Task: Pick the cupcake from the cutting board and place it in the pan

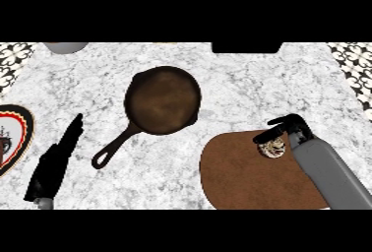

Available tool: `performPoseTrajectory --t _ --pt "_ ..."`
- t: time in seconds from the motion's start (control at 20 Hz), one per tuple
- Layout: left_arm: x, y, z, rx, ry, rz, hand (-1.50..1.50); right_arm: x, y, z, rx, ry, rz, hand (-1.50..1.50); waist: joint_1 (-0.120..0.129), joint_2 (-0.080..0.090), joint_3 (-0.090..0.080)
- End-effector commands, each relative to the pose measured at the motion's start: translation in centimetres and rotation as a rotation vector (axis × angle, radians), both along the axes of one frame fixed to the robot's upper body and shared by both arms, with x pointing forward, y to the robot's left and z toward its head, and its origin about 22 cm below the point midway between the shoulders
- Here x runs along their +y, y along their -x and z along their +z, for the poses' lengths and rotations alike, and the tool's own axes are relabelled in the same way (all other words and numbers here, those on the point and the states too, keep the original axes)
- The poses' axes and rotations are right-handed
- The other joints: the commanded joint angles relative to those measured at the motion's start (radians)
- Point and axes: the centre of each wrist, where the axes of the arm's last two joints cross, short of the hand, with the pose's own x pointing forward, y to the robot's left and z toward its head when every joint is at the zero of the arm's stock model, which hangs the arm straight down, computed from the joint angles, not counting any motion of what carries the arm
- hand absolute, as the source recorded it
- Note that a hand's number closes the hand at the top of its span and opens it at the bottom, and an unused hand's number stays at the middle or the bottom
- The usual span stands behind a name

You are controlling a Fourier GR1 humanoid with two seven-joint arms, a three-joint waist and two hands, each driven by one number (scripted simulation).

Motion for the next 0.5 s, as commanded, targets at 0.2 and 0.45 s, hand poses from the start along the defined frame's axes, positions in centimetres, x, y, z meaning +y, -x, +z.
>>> performPoseTrajectory --t 0.2,0.45 --pt "-0.2 0.6 -0.6 -0.008 0.002 -0.007 0.00 1.3 1.0 -2.3 0.052 -0.070 -0.161 1.50 0.004 0.008 0.010" --pt "-0.8 0.6 0.0 0.000 -0.002 -0.004 0.00 6.7 4.4 -3.2 0.015 0.049 0.032 1.50 -0.004 0.003 0.009"
